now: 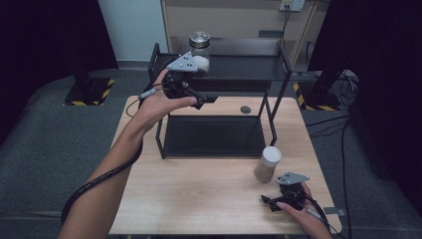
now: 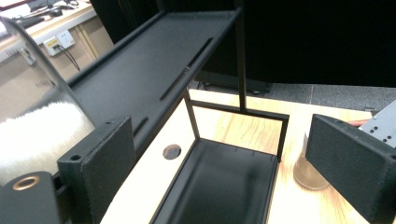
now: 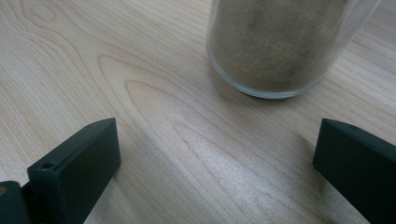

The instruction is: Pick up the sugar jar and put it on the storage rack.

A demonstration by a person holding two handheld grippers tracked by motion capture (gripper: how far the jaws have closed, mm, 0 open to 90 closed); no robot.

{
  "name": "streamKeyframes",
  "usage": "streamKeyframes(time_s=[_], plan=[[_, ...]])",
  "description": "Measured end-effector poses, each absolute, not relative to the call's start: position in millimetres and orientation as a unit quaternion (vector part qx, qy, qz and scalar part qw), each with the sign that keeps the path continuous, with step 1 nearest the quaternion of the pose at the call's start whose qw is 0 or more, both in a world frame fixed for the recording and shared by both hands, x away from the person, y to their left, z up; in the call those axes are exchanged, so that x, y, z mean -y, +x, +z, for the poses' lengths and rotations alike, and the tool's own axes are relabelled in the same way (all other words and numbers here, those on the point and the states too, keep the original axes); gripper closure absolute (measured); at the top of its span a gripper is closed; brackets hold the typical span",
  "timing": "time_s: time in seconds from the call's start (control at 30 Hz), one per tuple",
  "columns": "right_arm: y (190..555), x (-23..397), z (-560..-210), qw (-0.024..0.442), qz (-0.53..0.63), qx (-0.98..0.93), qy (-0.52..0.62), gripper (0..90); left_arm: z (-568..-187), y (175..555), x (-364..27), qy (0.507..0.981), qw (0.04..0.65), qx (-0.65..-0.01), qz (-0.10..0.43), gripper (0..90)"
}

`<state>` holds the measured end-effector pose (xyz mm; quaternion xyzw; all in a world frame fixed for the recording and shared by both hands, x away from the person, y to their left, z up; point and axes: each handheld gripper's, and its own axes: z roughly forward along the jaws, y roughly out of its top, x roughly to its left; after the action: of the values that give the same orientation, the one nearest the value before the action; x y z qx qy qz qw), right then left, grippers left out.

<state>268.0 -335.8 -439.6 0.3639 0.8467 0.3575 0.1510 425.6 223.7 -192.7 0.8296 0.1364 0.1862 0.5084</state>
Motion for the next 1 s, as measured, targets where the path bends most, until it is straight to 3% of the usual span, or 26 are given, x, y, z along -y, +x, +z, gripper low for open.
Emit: streamKeyframes(time_s=[1.0], plan=[[267.3,335.5,-439.8,0.152,0.357,-0.846,0.365,1.3,-269.0,394.9,-217.5,0.855,0.464,-0.151,0.177,7.3]])
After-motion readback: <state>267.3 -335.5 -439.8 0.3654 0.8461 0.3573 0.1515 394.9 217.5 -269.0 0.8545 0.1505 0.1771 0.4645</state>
